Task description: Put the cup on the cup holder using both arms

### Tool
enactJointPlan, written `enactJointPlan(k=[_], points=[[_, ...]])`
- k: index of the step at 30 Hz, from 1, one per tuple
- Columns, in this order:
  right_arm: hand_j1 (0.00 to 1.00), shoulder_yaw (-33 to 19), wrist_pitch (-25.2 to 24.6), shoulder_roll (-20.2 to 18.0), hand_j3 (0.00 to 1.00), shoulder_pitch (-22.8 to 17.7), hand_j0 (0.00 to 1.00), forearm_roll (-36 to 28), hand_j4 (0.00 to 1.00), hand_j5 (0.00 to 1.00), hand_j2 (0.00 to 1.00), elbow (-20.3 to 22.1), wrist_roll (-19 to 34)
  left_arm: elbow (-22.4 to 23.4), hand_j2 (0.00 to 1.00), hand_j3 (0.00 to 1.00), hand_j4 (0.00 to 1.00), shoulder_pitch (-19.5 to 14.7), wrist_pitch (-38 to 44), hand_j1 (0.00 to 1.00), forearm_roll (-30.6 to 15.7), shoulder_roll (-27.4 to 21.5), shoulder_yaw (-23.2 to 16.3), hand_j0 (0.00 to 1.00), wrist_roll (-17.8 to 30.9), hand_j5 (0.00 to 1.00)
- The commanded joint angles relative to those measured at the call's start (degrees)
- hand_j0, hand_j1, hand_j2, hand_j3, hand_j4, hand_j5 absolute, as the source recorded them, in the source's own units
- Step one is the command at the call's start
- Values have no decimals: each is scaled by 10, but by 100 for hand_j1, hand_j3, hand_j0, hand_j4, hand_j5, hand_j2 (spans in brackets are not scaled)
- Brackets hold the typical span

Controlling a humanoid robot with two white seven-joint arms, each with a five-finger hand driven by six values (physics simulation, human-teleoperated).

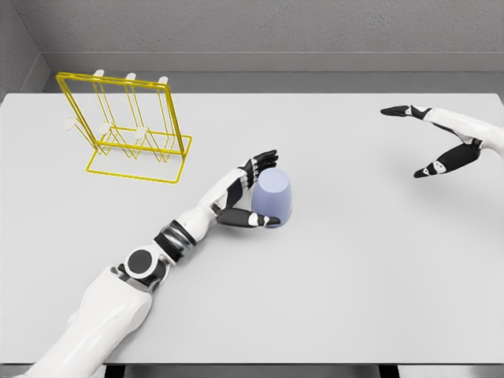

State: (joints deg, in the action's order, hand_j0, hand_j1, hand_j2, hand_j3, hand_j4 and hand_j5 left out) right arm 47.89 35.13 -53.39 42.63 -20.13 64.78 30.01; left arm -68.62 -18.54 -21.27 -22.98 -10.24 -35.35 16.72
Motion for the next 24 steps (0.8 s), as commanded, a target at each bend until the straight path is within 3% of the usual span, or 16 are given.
enactJointPlan(k=[1,8,10,15,24], points=[[100,0,-1,1,100,0,100,-4,100,100,100,0,0,0,100,100,100,-3,0,100,-1,1,0,100,0,100],[100,0,-1,1,100,0,100,-3,100,100,100,1,0,3,99,99,99,-4,3,99,0,10,0,99,0,99],[100,0,-1,1,100,0,100,-3,100,100,100,1,0,3,85,85,85,-4,2,85,1,10,-1,85,1,85],[100,0,-1,0,100,0,100,-3,100,100,100,4,1,2,63,63,63,-2,2,63,3,11,-1,63,1,63],[100,1,-1,1,100,2,100,-3,100,100,100,4,1,-2,40,40,40,2,-2,40,2,10,0,40,18,40]])
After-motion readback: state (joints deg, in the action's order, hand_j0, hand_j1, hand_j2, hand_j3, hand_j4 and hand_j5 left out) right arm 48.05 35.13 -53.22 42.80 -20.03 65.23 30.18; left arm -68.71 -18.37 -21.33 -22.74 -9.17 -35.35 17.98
